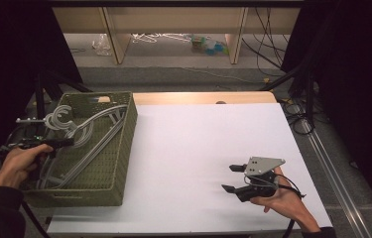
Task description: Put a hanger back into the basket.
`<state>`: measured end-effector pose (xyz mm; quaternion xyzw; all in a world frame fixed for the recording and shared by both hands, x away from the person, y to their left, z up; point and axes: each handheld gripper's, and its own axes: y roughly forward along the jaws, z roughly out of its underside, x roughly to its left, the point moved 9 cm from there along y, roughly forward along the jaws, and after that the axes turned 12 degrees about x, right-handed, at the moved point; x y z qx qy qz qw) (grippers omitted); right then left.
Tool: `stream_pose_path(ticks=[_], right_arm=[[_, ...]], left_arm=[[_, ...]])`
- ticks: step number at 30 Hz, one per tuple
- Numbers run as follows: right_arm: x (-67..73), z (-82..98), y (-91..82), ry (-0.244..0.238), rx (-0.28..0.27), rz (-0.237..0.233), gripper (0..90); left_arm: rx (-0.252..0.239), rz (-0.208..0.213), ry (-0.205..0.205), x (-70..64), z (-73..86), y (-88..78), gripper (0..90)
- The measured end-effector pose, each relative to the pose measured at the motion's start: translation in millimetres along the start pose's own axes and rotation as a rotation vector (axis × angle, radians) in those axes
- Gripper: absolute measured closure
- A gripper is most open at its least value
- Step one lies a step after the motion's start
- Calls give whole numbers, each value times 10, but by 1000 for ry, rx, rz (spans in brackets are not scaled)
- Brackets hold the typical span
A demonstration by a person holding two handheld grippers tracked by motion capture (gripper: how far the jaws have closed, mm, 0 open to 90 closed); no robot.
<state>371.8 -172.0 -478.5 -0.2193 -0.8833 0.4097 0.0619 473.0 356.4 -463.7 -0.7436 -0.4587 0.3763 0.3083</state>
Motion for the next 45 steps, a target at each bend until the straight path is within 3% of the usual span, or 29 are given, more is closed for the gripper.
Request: stream_pose_path(ticks=[1, 2, 9, 11, 12, 13, 15, 19, 20, 21, 25, 29, 32, 34, 35, 39, 42, 45], right_arm=[[1, -1, -1, 1, -1, 0, 331], [1, -2, -1, 1, -1, 0, 331], [-6, -4, 1, 6, -10, 3, 331], [-5, 7, 0, 2, 2, 0, 331], [-5, 1, 8, 3, -6, 2, 331], [-5, 0, 8, 3, -6, 3, 331], [-5, 7, 0, 3, 2, -1, 331], [-10, 10, -1, 5, 2, 1, 331], [-9, 10, -3, 6, 1, 0, 331], [-10, 9, -6, 7, -1, 1, 330], [-26, -6, -11, 14, -21, 12, 314], [-33, -6, -17, 24, -23, 11, 306], [-41, -4, -18, 35, -21, 14, 301], [-52, -6, -12, 40, -24, 22, 298], [-59, -17, -2, 47, -37, 31, 296], [-74, -22, -9, 70, -44, 38, 293], [-81, -19, -9, 78, -46, 41, 292], [-84, -9, -18, 86, -36, 43, 290]], left_arm=[[2, -23, 10, 7, -2, -5, 733], [33, -67, 50, 53, 18, -35, 735], [12, -176, 78, 107, -7, -48, 756], [16, -185, 94, 98, -3, -39, 762], [-12, -185, 72, 77, -29, -19, 763], [24, -195, 105, 93, -3, -36, 765], [20, -197, 102, 90, -11, -26, 766], [27, -198, 78, 105, -9, -19, 762], [10, -191, 55, 92, -24, -5, 755], [27, -204, 72, 107, -12, -18, 739], [35, -235, 58, 113, 1, -72, 647], [-6, -245, 64, 44, -20, -178, 548], [-69, -233, 58, -64, -50, -307, 498], [-136, -174, 23, -178, -68, -372, 463], [-157, -159, 25, -222, -61, -406, 453], [-200, -155, 40, -325, -9, -517, 423], [-245, -95, 31, -492, 1, -613, 408], [-264, -79, 66, -650, 7, -654, 397]])
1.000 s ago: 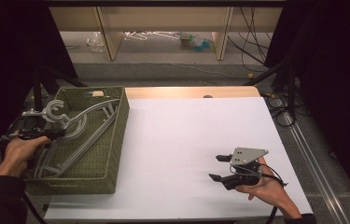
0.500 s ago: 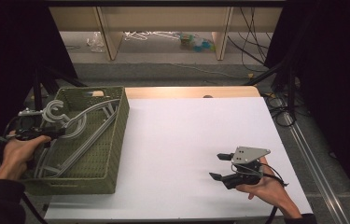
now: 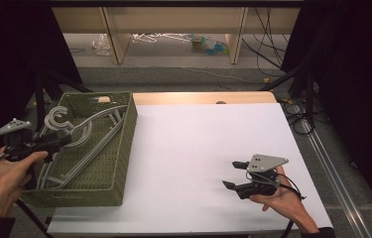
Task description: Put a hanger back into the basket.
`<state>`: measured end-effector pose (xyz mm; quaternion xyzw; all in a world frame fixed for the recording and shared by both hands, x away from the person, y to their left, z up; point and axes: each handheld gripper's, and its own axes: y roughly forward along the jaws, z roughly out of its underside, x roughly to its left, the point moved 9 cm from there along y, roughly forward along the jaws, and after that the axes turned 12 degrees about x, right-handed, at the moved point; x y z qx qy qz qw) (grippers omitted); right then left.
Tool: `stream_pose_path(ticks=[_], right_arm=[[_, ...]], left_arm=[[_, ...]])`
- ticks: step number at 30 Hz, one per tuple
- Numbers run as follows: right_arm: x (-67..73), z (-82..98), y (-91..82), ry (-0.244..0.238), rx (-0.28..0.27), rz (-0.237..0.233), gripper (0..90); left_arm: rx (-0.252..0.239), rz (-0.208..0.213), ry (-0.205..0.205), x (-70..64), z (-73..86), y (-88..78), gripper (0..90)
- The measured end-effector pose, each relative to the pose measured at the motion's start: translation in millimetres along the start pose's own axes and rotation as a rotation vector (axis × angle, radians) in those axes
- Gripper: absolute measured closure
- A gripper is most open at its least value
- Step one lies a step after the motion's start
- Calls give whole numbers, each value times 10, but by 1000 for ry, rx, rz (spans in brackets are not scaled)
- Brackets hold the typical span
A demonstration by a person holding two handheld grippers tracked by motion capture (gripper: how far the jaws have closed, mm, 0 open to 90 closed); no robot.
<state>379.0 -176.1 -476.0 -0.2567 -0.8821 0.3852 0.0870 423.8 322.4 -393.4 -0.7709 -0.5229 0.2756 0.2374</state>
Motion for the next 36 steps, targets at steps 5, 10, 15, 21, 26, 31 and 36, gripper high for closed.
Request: stream_pose_path(ticks=[5, 10, 15, 21, 26, 31, 36], right_arm=[[-4, -3, -12, 22, -8, 4, 285], [-3, 3, -13, 40, -14, 5, 277], [5, 6, -10, 36, -18, 7, 276], [21, 23, 2, 36, -13, 6, 277], [16, 22, -5, 38, -23, 13, 276], [37, 20, -10, 47, -26, 14, 276], [50, 21, -11, 51, -37, 19, 274]], left_arm=[[-38, 50, 49, -385, -22, -40, 338], [-65, 120, 96, -781, 12, 46, 289], [-80, 178, 120, -1066, 20, 129, 276], [-99, 198, 155, -1315, 39, 213, 269], [-93, 227, 183, -1527, 140, 310, 267], [-92, 222, 214, -1672, 214, 433, 262], [-109, 264, 255, -1899, 311, 493, 245]])
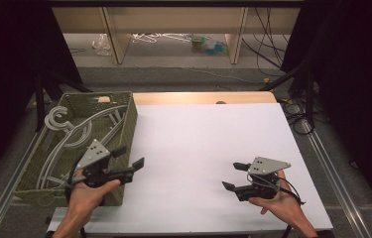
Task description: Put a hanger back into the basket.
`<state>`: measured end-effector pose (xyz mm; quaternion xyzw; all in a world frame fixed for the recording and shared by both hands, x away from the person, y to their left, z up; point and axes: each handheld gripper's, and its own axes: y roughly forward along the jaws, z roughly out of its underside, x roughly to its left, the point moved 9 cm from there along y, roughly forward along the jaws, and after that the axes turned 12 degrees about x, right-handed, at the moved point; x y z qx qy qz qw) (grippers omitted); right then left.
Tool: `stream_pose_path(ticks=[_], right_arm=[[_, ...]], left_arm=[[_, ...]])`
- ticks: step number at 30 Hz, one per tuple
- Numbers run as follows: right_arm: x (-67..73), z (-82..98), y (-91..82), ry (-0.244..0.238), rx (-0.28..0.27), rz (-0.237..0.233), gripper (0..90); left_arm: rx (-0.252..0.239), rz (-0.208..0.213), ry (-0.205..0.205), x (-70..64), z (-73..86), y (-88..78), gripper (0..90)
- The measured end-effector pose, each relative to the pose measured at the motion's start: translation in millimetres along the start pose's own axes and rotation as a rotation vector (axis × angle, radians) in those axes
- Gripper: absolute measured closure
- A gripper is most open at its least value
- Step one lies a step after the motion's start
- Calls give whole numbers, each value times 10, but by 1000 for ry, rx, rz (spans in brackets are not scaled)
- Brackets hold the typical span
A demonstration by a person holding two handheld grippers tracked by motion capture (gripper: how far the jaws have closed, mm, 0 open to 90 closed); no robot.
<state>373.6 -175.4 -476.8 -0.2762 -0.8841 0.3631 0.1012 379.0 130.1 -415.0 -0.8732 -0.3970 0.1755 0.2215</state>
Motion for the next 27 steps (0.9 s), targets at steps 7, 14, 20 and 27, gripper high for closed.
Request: stream_pose_path(ticks=[7, 14, 20, 27], right_arm=[[42, -10, -25, 17, -22, 1, 248], [85, -26, -54, 38, -56, -5, 227], [99, -7, -74, 63, -81, 12, 193], [177, 66, -113, 87, -85, 4, 159]], left_arm=[[26, 50, 43, -258, 192, 182, 212], [1, 46, 12, -247, 350, 257, 207], [8, 43, 12, -297, 472, 285, 203], [0, 60, 30, -362, 508, 268, 168]])
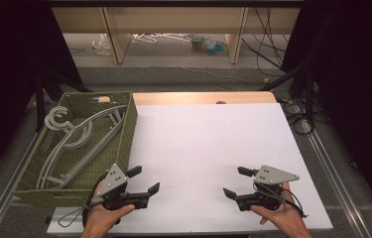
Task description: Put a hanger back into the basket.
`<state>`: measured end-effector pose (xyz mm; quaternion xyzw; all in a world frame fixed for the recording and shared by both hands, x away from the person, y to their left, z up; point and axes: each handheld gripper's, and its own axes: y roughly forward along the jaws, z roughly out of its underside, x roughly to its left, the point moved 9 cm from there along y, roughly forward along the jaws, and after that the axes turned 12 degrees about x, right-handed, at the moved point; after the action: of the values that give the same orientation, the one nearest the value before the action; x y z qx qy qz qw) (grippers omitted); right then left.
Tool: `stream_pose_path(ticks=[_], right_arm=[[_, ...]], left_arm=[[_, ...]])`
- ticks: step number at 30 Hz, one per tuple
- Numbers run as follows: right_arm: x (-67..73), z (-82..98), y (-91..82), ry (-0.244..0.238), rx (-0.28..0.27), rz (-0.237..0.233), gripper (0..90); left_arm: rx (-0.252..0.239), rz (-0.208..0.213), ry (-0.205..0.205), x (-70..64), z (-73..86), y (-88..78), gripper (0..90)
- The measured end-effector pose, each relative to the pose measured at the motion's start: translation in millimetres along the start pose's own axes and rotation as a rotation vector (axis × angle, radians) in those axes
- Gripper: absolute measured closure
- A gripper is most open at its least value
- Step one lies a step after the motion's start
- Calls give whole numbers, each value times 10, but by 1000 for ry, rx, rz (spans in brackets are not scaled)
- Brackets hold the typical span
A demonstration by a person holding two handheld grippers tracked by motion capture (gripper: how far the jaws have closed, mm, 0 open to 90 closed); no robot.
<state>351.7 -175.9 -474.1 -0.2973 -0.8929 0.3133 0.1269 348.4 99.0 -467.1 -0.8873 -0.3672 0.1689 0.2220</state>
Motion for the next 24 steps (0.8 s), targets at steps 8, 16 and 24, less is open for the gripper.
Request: stream_pose_path(ticks=[8, 16, 24], right_arm=[[50, 47, -43, -10, -16, 34, 159], [49, 79, -109, 25, -32, 43, 160], [88, 106, -99, 20, -20, 32, 160]], left_arm=[[4, -8, 41, -3, 12, -15, 161], [-10, -25, 32, 76, 0, -60, 160], [-11, -20, 29, 38, 13, -44, 161]])
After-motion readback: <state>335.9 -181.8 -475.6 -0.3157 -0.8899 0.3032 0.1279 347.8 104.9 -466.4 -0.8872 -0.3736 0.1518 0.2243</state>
